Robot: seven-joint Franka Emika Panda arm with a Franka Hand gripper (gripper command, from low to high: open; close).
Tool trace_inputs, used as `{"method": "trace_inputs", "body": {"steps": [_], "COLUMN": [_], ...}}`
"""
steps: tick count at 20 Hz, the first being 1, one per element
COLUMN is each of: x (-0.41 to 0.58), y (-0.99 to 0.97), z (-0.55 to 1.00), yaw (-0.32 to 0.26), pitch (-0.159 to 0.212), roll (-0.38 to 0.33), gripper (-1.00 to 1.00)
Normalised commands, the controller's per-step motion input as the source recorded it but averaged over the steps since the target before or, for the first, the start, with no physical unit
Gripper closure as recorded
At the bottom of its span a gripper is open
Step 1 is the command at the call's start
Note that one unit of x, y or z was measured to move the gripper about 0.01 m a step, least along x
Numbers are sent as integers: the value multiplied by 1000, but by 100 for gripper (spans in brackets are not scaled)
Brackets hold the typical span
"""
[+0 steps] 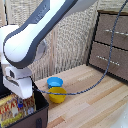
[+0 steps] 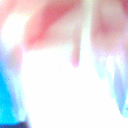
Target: Position your gripper near the granola bar, please. Lightly grip the granola bar with your gripping tool. Relocate your gripper along with the granola bar toward the leading division of the caddy with caution. Gently release the granola bar into the leading division of the caddy.
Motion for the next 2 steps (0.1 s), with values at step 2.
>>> {"method": "trace_inputs", "body": {"steps": [2], "x": [317], "y": [-13], "z": [271], "yaw": [-59], "pitch": [-124], "roll": [16], "gripper": [-100]}}
